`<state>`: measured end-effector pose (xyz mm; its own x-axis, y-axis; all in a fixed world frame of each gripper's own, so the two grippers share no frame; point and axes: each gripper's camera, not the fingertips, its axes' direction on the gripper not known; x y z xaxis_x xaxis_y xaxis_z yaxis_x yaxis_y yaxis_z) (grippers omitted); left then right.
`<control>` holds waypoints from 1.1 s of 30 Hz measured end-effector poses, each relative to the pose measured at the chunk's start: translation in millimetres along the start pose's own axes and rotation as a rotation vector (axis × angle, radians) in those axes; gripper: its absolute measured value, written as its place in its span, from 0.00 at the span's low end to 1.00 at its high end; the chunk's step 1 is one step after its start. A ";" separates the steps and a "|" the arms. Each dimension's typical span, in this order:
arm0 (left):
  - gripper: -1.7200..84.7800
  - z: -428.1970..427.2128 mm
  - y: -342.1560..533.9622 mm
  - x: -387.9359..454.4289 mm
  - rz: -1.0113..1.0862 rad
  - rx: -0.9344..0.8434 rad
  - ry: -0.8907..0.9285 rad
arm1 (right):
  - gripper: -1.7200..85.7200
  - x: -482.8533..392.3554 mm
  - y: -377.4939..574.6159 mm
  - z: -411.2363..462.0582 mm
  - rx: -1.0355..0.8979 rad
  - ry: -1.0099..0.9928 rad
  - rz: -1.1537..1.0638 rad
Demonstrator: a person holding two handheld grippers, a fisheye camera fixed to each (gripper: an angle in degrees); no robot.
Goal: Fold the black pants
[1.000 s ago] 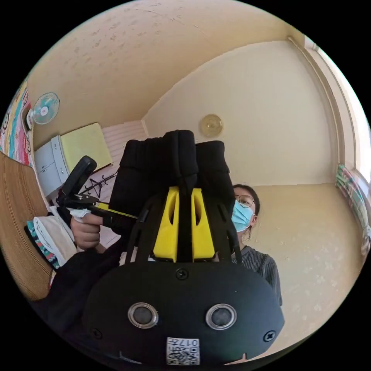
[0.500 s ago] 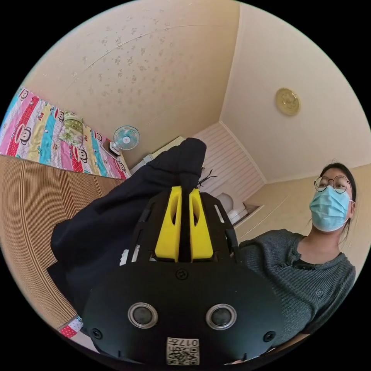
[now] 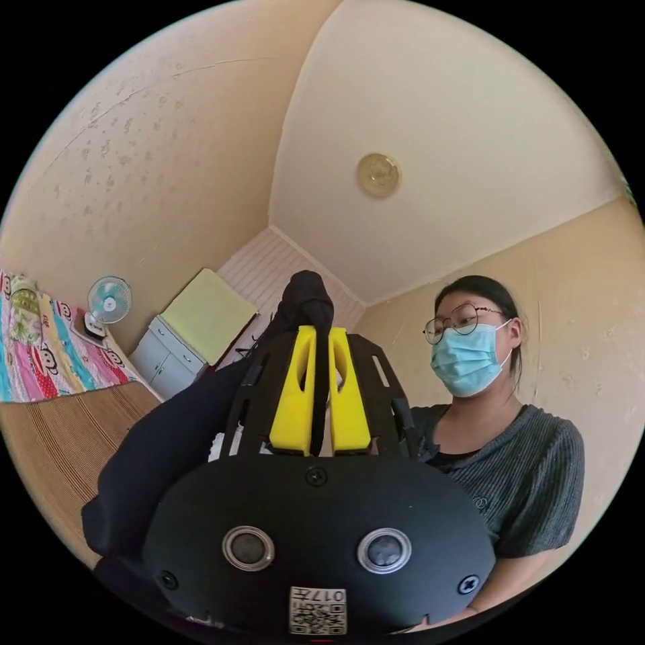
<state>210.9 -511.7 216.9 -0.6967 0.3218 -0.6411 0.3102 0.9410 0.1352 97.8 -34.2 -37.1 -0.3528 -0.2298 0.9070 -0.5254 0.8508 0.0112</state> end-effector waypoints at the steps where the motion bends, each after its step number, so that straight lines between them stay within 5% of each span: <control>1: 0.04 13.8 -10.5 16.4 0.031 -0.040 0.008 | 0.18 -1.7 0.0 -0.6 0.002 0.019 -0.011; 10: 0.04 69.4 -24.1 113.4 0.144 -0.033 -0.081 | 0.21 -2.2 38.3 1.7 0.101 -0.190 -0.099; 18: 0.04 81.5 -36.6 187.3 0.221 -0.020 0.010 | 0.23 -47.8 3.8 70.5 -0.275 0.092 -0.287; 23: 0.05 79.5 -44.3 229.8 0.243 -0.024 0.059 | 0.24 -89.2 -54.5 110.4 -0.292 0.144 -0.483; 33: 0.05 18.9 -56.7 290.0 0.240 0.076 0.263 | 0.26 -21.6 -121.3 148.2 -0.311 -0.099 -0.466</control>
<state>3.5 -473.7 9.0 -0.7380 0.5576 -0.3800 0.5254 0.8282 0.1949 54.4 -202.4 -120.5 -0.2172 -0.6446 0.7330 -0.3953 0.7447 0.5377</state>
